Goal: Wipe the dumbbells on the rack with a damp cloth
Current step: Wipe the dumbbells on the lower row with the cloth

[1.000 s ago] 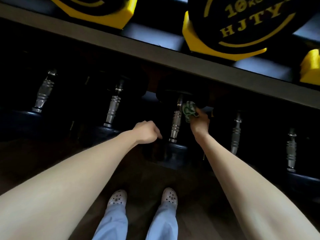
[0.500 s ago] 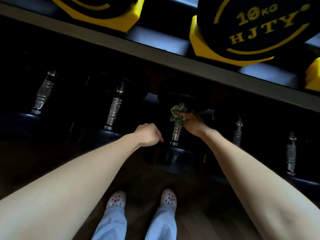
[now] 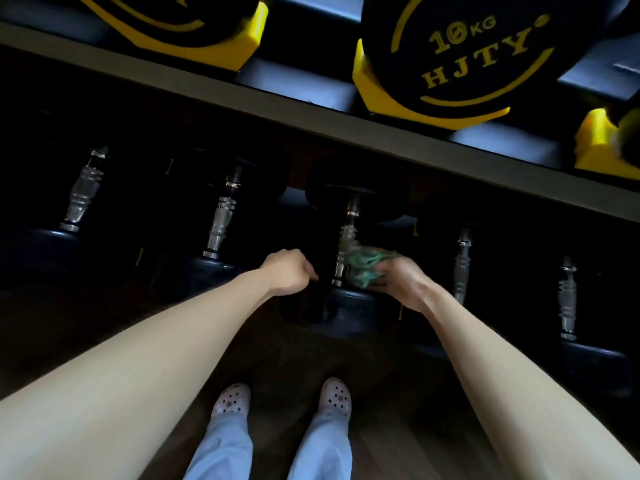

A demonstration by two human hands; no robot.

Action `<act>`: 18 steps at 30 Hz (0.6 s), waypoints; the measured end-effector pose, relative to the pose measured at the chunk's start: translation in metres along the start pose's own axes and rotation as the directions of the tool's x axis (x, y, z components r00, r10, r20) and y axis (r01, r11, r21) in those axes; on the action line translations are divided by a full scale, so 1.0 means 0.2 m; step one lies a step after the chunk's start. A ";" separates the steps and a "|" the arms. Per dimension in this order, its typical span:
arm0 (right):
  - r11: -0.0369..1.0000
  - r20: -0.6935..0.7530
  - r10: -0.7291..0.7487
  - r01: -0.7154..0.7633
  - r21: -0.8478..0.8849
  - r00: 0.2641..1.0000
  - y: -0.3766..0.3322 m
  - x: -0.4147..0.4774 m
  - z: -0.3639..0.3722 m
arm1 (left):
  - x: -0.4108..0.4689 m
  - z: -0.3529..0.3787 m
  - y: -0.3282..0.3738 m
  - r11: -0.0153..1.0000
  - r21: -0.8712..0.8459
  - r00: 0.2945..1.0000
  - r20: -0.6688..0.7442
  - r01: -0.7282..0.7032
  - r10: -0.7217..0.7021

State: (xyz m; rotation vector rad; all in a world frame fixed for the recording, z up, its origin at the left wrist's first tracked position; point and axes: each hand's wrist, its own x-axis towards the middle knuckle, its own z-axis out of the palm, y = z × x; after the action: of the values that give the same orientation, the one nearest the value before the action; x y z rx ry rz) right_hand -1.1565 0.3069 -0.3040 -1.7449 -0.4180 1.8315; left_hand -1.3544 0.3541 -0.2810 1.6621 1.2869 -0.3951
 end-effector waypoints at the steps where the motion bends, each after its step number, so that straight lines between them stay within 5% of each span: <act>1: 0.977 0.000 0.031 -0.030 0.210 1.000 0.00 -0.02 -0.02 | 0.00 0.00 0.00 1.000 -0.010 1.000 -0.001 0.006 -0.006; 3: 0.866 0.024 0.056 -0.061 0.496 0.998 0.02 -0.04 -0.06 | 0.00 0.00 0.01 0.998 -0.050 1.000 0.004 0.028 -0.028; 6: 0.772 0.094 0.014 -0.071 0.631 0.995 0.04 -0.10 -0.03 | 0.01 0.00 0.02 0.985 -0.158 0.997 0.030 0.075 -0.072; 9: 0.765 0.212 -0.026 -0.117 0.634 0.977 0.04 -0.15 0.00 | 0.01 -0.02 0.07 0.899 -0.428 0.996 0.020 0.089 -0.089; 12: 0.783 0.263 -0.033 -0.139 0.606 0.964 0.03 -0.19 0.00 | 0.00 -0.02 0.12 0.694 -0.711 0.993 0.111 0.113 -0.048; 18: 0.871 0.160 0.011 -0.088 0.484 0.987 0.03 -0.16 -0.05 | -0.01 0.00 0.21 0.557 -0.823 0.979 0.189 0.116 0.075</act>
State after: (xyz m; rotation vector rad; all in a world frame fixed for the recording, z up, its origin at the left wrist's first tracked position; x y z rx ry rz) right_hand -1.1486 0.2811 -0.2831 -1.2809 0.0445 1.9056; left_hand -1.3193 0.3524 -0.2594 0.7491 1.0700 0.0679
